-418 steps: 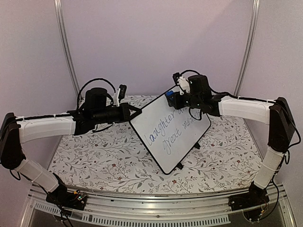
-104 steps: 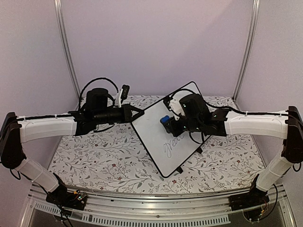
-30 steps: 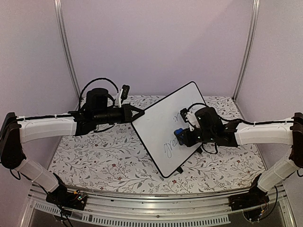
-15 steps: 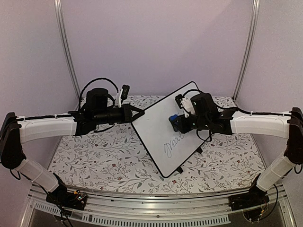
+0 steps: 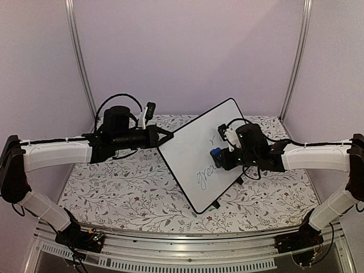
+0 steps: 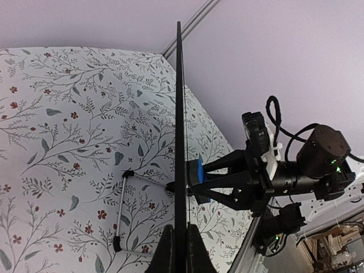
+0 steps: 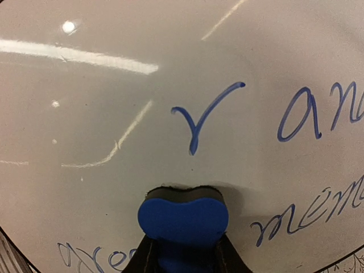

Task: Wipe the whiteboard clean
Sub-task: Erase the whiteboard at the center of the board.

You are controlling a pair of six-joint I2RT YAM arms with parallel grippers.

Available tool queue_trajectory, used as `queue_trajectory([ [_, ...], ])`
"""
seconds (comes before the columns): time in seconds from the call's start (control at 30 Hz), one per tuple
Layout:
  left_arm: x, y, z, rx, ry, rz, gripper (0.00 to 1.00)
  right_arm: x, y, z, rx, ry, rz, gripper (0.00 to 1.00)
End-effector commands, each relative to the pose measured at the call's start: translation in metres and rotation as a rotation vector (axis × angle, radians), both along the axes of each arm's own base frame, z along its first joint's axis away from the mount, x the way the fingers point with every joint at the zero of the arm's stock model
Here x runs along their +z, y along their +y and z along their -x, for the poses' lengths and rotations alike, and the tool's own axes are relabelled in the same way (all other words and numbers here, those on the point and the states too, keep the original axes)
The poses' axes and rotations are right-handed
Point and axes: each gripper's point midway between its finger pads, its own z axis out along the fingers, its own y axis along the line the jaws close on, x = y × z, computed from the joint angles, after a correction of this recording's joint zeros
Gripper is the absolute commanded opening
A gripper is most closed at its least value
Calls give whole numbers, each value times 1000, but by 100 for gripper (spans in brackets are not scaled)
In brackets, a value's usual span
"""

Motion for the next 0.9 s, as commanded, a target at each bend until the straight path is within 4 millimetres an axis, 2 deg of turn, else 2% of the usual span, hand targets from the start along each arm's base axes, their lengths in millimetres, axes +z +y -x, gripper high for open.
queue_trajectory([
  [0.0,11,-25,38,-182,-19,38,0,-9,-9,-4,-34,33,15,16],
  [0.3,12,-25,38,-181,-22,37,0,29,10,-36,-27,-49,-14,16],
  [0.47,15,-24,39,-183,-25,43,0,18,5,-34,-26,-28,3,16],
  [0.7,18,-24,41,-189,-28,49,0,-13,-11,-8,-32,53,2,15],
  [0.87,19,-24,42,-192,-28,53,0,-15,-18,0,-41,64,-7,15],
])
